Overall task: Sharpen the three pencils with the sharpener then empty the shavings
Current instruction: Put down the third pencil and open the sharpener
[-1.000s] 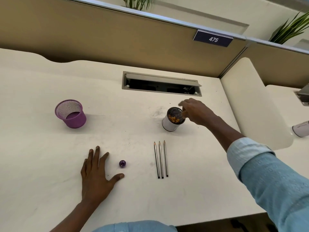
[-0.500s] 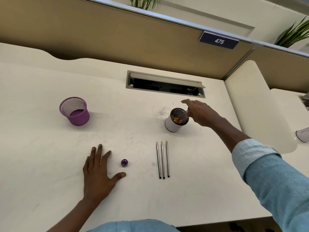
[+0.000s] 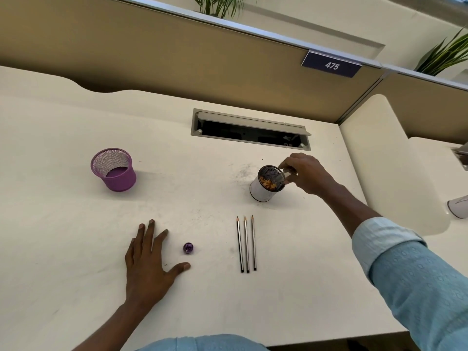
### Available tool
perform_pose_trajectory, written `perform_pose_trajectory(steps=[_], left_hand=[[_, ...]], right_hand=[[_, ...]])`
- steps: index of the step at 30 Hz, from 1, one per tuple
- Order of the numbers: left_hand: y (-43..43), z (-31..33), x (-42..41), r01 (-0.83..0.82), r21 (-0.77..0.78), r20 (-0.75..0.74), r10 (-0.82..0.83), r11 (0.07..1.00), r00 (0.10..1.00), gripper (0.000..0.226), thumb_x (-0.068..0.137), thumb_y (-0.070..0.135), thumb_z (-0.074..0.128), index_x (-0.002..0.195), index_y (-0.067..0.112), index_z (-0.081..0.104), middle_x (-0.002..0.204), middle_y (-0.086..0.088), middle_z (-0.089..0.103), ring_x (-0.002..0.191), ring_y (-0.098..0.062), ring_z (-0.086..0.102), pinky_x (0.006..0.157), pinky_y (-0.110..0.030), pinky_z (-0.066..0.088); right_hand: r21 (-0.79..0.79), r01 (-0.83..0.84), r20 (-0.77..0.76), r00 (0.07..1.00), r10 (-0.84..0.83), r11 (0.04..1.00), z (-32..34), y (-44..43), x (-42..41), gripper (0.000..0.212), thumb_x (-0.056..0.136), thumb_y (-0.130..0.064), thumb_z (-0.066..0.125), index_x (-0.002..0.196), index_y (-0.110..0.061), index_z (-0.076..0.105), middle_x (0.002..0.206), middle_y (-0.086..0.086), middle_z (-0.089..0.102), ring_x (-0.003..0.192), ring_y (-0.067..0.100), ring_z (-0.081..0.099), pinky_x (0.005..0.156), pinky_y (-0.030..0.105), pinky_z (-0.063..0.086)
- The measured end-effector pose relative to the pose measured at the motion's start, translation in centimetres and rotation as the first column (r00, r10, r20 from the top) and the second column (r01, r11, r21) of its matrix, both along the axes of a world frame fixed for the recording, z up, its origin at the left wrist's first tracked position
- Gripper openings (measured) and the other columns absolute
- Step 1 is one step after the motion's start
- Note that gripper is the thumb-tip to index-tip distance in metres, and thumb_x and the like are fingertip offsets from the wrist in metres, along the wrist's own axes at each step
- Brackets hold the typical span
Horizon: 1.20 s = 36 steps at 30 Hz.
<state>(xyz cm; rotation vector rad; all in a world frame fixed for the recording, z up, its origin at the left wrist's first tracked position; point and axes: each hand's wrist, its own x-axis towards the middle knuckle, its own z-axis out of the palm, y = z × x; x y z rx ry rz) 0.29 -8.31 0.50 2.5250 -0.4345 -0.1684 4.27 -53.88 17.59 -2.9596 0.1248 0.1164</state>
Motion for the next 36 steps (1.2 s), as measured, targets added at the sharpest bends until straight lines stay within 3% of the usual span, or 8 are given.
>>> perform_pose_trajectory(steps=[3, 6, 10, 17, 21, 27, 31, 36], left_hand=[[0.0, 0.0, 0.0, 0.000, 0.003, 0.004, 0.000, 1.000, 1.000, 0.126, 0.073, 0.108, 0.024, 0.157, 0.019, 0.053, 0.183, -0.005, 0.020, 0.171, -0.027, 0.011, 0.132, -0.057, 0.020], [0.0, 0.0, 0.0, 0.000, 0.002, 0.003, 0.000, 1.000, 1.000, 0.126, 0.073, 0.108, 0.024, 0.157, 0.018, 0.053, 0.183, -0.006, 0.020, 0.171, -0.028, 0.011, 0.132, -0.058, 0.020], [0.1, -0.1, 0.0, -0.001, 0.002, -0.004, 0.001, 1.000, 1.000, 0.127, 0.072, 0.108, 0.024, 0.158, 0.020, 0.052, 0.183, -0.005, 0.019, 0.171, -0.027, 0.009, 0.133, -0.058, 0.020], [0.2, -0.3, 0.0, 0.000, -0.004, 0.002, 0.000, 1.000, 1.000, 0.124, 0.074, 0.107, 0.026, 0.158, 0.021, 0.051, 0.183, -0.003, 0.018, 0.171, -0.026, 0.008, 0.133, -0.057, 0.019], [0.1, -0.3, 0.0, -0.001, 0.000, 0.000, 0.001, 1.000, 1.000, 0.121, 0.072, 0.105, 0.037, 0.158, 0.021, 0.051, 0.184, -0.002, 0.016, 0.171, -0.024, 0.006, 0.133, -0.057, 0.019], [0.1, -0.1, 0.0, -0.004, -0.001, 0.004, 0.004, 1.000, 1.000, 0.123, 0.074, 0.107, 0.026, 0.158, 0.021, 0.051, 0.183, -0.003, 0.017, 0.171, -0.025, 0.007, 0.133, -0.057, 0.019], [0.1, -0.1, 0.0, -0.006, 0.003, -0.002, 0.006, 1.000, 1.000, 0.124, 0.074, 0.107, 0.025, 0.159, 0.021, 0.051, 0.184, -0.002, 0.016, 0.171, -0.025, 0.006, 0.134, -0.056, 0.017], [0.0, 0.0, 0.1, -0.009, 0.011, -0.015, 0.009, 1.000, 1.000, 0.124, 0.073, 0.108, 0.025, 0.160, 0.022, 0.049, 0.184, -0.001, 0.014, 0.172, -0.023, 0.003, 0.134, -0.055, 0.015]], right_hand=[[0.040, 0.016, 0.009, 1.000, -0.017, 0.999, 0.0, 0.1, -0.2, 0.059, 0.083, 0.002, 0.086, 0.138, -0.005, 0.065, 0.105, 0.009, 0.074, 0.093, 0.031, 0.064, 0.082, 0.044, 0.053], [0.017, -0.013, 0.000, 1.000, 0.013, 1.000, -0.1, -0.1, -0.3, 0.035, 0.083, -0.001, 0.087, 0.117, -0.004, 0.076, 0.102, 0.013, 0.074, 0.094, 0.035, 0.065, 0.079, 0.045, 0.055], [0.046, 0.037, 0.006, 0.999, -0.037, 0.998, -0.3, -0.1, -0.5, 0.046, 0.084, -0.007, 0.088, 0.127, -0.005, 0.070, 0.105, 0.011, 0.076, 0.096, 0.032, 0.066, 0.084, 0.045, 0.055], [0.061, 0.075, -0.015, 0.997, -0.074, 0.995, -0.5, 0.1, -0.9, 0.035, 0.095, -0.037, 0.080, 0.119, -0.014, 0.067, 0.090, -0.001, 0.071, 0.082, 0.025, 0.065, 0.068, 0.035, 0.047], [0.085, 0.084, 0.035, 0.996, -0.088, 0.993, -0.8, 0.1, -0.8, 0.026, 0.096, -0.029, 0.078, 0.113, -0.011, 0.072, 0.091, 0.003, 0.073, 0.083, 0.027, 0.066, 0.069, 0.036, 0.047], [0.195, 0.153, 0.051, 0.985, -0.166, 0.969, -1.4, 0.6, -0.7, 0.078, 0.086, -0.007, 0.087, 0.153, -0.013, 0.047, 0.097, 0.003, 0.074, 0.082, 0.025, 0.066, 0.075, 0.039, 0.054], [0.112, 0.068, 0.103, 0.991, -0.080, 0.991, -1.8, -0.1, -0.7, 0.037, 0.085, -0.006, 0.087, 0.121, -0.010, 0.075, 0.095, 0.009, 0.075, 0.087, 0.032, 0.068, 0.078, 0.045, 0.056], [0.115, 0.090, 0.122, 0.987, -0.104, 0.989, -2.6, -0.2, -1.3, 0.033, 0.087, -0.009, 0.085, 0.119, -0.012, 0.076, 0.097, 0.006, 0.075, 0.089, 0.030, 0.068, 0.078, 0.042, 0.056]])
